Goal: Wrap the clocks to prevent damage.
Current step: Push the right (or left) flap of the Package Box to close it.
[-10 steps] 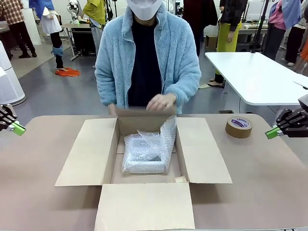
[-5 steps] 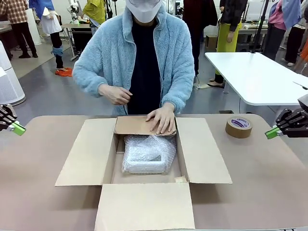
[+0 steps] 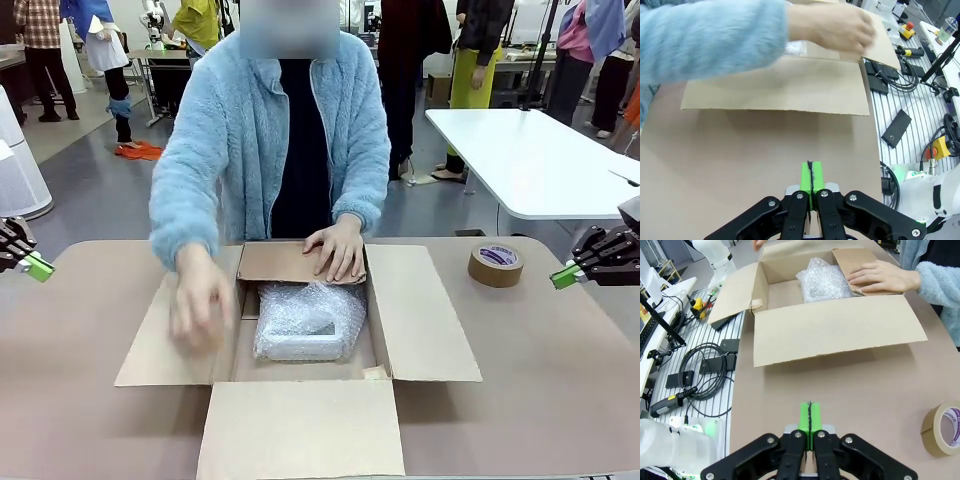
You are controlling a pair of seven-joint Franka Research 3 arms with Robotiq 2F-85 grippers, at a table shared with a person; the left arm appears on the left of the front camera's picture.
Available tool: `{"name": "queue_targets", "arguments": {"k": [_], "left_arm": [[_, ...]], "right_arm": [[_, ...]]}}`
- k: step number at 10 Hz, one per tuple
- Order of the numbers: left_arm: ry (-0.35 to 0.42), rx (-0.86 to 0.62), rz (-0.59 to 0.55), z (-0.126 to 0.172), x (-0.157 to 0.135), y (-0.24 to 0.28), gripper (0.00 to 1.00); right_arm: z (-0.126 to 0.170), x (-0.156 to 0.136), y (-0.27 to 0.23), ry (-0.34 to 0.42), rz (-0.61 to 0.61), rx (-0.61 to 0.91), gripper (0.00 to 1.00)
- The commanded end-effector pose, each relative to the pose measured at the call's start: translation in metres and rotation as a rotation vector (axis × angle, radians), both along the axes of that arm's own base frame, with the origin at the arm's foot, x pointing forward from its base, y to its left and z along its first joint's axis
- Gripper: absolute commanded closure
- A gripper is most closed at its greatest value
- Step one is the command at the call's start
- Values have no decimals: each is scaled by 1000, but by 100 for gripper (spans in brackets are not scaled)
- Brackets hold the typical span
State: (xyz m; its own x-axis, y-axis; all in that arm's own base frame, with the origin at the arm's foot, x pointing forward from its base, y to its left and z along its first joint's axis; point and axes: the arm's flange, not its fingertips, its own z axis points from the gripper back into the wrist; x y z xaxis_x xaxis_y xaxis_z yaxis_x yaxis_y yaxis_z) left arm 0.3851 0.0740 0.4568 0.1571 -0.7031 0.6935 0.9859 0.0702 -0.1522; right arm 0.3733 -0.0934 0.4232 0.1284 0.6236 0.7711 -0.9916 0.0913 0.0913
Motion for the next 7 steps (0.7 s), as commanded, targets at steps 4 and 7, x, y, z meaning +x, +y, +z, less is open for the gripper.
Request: {"name": "queue_targets", "arguments": {"k": [4,7], "left_arm": [[-1,1,1,0,1,1,100],[-1,1,1,0,1,1,100]], "right_arm": [[-2,0,0,-6,2,18,99],[-2,0,0,-6,2,18,99]]}}
